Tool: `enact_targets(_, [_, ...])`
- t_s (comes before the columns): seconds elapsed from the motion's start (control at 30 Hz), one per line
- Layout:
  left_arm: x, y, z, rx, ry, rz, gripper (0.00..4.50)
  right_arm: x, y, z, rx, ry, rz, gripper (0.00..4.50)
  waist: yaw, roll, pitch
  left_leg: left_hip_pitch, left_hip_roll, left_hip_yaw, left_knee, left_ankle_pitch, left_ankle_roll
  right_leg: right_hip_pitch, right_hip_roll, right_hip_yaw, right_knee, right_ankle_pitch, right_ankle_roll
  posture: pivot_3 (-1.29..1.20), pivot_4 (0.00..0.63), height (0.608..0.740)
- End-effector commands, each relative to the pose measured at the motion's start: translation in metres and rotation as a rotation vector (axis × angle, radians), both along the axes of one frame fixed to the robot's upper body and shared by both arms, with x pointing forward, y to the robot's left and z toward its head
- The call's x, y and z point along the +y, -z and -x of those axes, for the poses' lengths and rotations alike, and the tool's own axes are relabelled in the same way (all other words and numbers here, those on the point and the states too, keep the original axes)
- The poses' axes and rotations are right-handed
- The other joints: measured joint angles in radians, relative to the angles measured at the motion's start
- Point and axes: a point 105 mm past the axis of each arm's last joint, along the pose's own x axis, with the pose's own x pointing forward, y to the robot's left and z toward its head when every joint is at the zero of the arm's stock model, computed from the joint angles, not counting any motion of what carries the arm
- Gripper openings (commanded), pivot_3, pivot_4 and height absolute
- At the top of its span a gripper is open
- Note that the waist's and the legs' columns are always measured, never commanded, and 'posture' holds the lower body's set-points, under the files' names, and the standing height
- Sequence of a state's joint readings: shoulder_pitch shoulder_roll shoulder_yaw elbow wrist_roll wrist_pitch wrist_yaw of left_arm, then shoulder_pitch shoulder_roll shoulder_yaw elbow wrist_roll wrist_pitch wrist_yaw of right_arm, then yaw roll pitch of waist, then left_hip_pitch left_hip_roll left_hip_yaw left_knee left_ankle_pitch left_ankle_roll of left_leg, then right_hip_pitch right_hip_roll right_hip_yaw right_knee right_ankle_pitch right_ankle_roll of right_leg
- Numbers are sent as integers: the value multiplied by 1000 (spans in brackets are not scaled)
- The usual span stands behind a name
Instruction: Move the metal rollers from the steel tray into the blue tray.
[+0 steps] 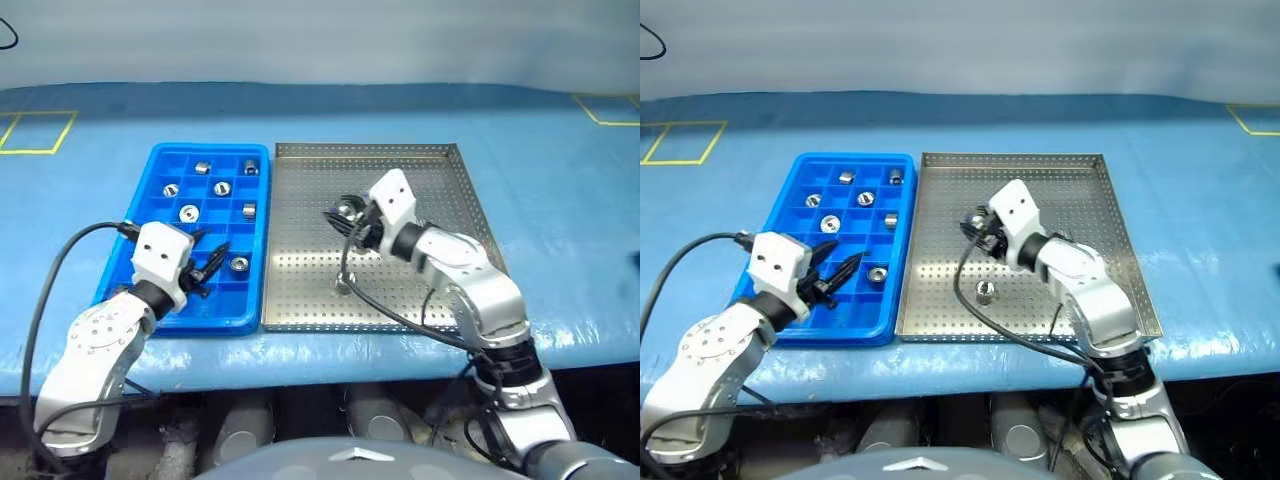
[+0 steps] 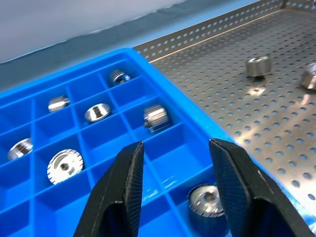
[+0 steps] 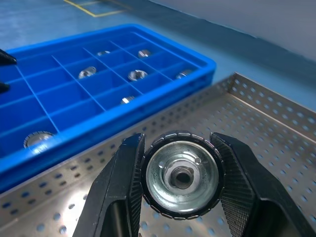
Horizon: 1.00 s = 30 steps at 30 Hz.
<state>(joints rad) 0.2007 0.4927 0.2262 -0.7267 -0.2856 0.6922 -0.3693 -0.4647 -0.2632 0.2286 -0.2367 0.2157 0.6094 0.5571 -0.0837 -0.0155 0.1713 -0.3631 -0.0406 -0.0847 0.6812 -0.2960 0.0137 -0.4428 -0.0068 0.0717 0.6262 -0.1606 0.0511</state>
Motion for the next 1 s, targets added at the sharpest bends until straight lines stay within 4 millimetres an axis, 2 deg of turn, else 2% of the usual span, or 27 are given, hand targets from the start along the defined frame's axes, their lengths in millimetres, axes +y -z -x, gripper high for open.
enact_targets(0.03, [7, -16, 10, -61, -48, -26, 2238, 34, -6, 3, -37, -150, -6, 1725, 18, 0, 0, 0, 0, -1, 0, 0, 0, 0, -1, 0, 0, 0, -1, 59, 150, 740])
enact_targets(0.17, [15, -15, 22, -62, -111, -25, 2238, 78, 0, -2, 10, -295, 9, 1725, 46, 0, 0, 0, -1, -3, 0, 0, 0, 0, -1, -3, 0, 2, -6, 112, 150, 740])
enact_targets(0.43, [10, -13, 32, -66, -137, -9, 2238, 119, 7, -13, 18, -404, 40, 1725, 84, 0, 0, -1, -1, -6, -2, 1, -2, 0, 0, -6, 0, 1, -9, 189, 150, 740])
enact_targets(0.7, [5, -12, 32, -61, -132, -5, 2238, 138, 19, -16, 58, -439, 49, 1725, 97, 0, 0, 0, -1, -7, -8, 3, -6, -2, 0, -8, 1, -1, -12, 203, 150, 740])
enact_targets(1.0, [-1, -10, 28, -57, -109, 0, 2238, 145, 20, -28, 41, -392, 57, 1725, 99, 0, 0, 2, -1, -11, -18, 7, -14, -3, 0, -11, 1, -3, -16, 207, 150, 740])
